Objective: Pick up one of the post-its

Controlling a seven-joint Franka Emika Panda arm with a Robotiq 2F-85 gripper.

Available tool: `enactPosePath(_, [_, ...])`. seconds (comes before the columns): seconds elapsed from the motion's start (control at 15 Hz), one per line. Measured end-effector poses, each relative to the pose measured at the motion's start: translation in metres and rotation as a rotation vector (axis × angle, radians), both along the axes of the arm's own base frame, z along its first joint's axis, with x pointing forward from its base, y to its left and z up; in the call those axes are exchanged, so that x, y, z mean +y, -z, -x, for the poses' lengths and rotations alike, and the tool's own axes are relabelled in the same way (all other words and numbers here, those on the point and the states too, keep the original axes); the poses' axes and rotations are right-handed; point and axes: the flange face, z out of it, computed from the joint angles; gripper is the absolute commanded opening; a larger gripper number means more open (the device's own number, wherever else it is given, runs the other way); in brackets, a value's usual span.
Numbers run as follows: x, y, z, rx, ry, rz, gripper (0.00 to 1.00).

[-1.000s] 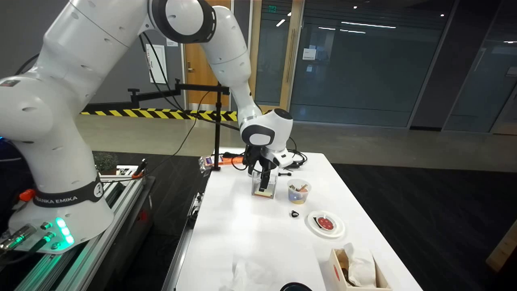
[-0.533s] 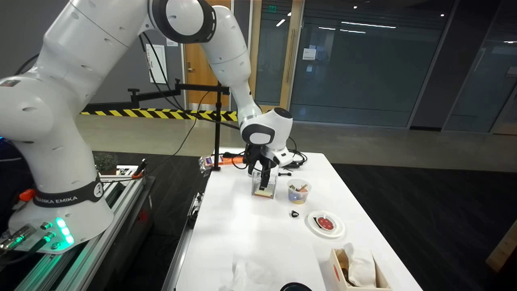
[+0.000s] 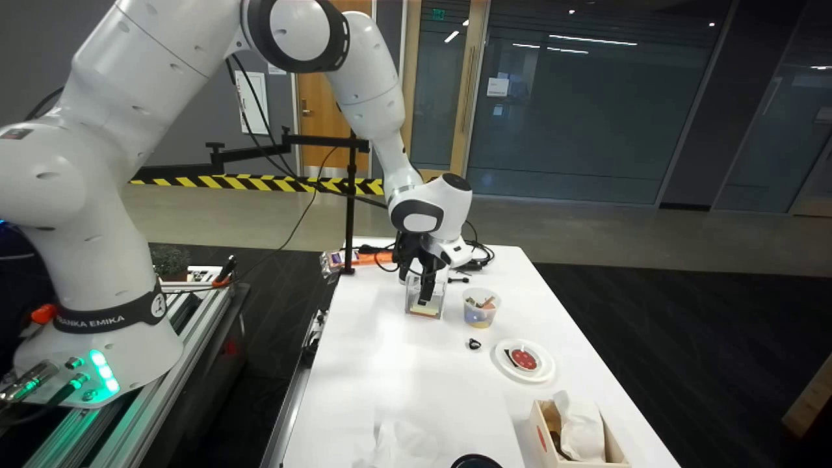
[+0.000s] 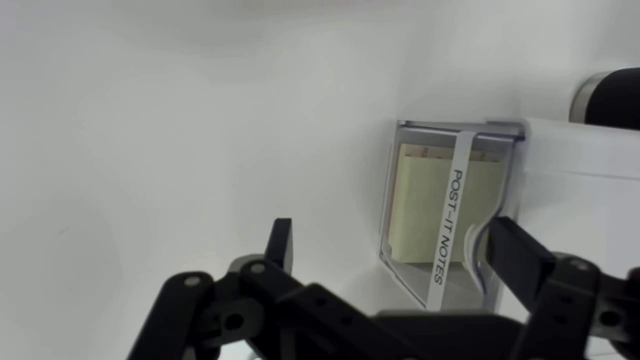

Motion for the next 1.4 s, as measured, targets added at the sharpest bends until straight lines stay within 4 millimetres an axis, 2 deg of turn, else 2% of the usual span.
enactPosePath(0.73, [0.013, 0.019, -0.007, 0.068, -0.019, -0.015, 1.00])
enactPosePath(0.8, [0.014, 0.020, -0.008, 0.072, -0.020, -0.016, 0.75])
enactPosePath(0.87, [0.014, 0.021, -0.009, 0.075, -0.020, -0.017, 0.74])
enactPosePath(0.93, [0.015, 0.022, -0.010, 0.076, -0.020, -0.018, 0.68])
enactPosePath(1.27, [0.017, 0.023, -0.012, 0.074, -0.019, -0.022, 0.30])
enactPosePath(1.4, [0.018, 0.022, -0.013, 0.072, -0.019, -0.023, 0.18])
